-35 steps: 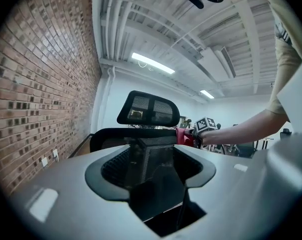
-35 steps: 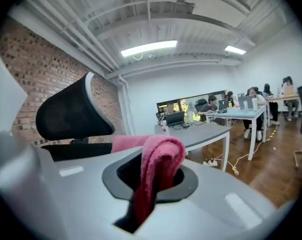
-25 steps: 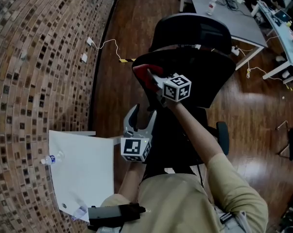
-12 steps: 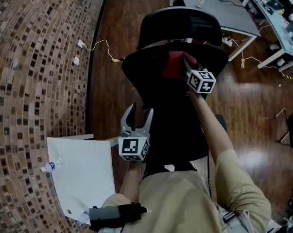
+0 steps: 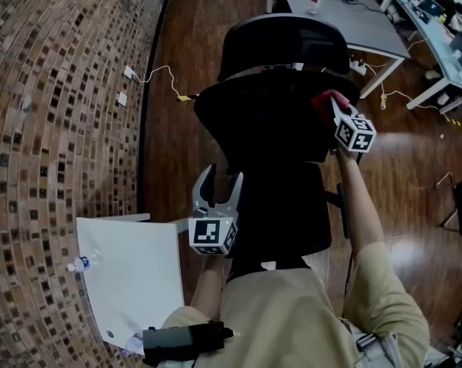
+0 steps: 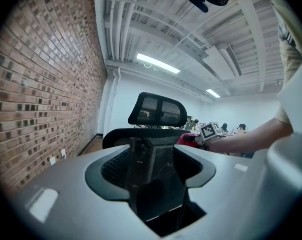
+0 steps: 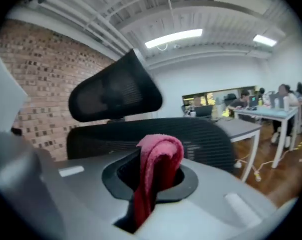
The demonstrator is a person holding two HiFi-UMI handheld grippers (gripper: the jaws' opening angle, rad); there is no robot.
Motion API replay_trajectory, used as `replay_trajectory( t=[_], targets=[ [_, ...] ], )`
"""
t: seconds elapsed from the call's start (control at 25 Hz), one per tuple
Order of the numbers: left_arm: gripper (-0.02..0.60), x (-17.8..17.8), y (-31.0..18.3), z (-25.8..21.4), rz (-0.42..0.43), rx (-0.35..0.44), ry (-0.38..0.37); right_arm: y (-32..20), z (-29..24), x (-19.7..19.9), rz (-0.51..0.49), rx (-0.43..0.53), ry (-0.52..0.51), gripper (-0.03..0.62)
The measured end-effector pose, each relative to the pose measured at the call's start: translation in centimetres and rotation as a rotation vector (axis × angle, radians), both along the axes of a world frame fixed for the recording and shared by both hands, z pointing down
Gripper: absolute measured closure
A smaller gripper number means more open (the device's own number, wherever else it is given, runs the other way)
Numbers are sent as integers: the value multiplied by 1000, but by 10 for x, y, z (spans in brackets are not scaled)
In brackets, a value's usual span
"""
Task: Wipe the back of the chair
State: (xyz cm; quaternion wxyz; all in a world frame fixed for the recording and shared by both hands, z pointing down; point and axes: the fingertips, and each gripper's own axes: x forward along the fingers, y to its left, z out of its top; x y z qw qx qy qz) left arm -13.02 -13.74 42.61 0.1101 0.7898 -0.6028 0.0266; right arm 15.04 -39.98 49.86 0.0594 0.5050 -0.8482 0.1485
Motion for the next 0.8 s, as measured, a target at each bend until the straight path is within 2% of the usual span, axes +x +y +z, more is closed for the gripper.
replay_trajectory(
  t=[0.2,0.32,0.4,0.48,0.56,0.68,0.8],
  targets=[
    [334,-17,-1,5,-6,-6,-26,73,-1,-241,-506,-17,-186,579],
    [334,-22,0,5,-24,-19,-34,109,-9,-346,-647,-6,-278,577],
    [334,-23,1,2,-32,-21,-36,112,-6,-378,-660,7,-268,577],
    [334,-26,0,3,-40,-23,-39,97,5,-380,-621,10,-221,577],
    [334,-28,0,8,-43,-32,-40,77,16,-353,-549,-2,-208,577],
    [334,-27,-1,16,-32,-44,-29,52,25,-271,-408,-1,-223,577],
    [334,-22,-9,20,-17,-44,-14,27,31,-165,-256,15,-176,577]
  ],
)
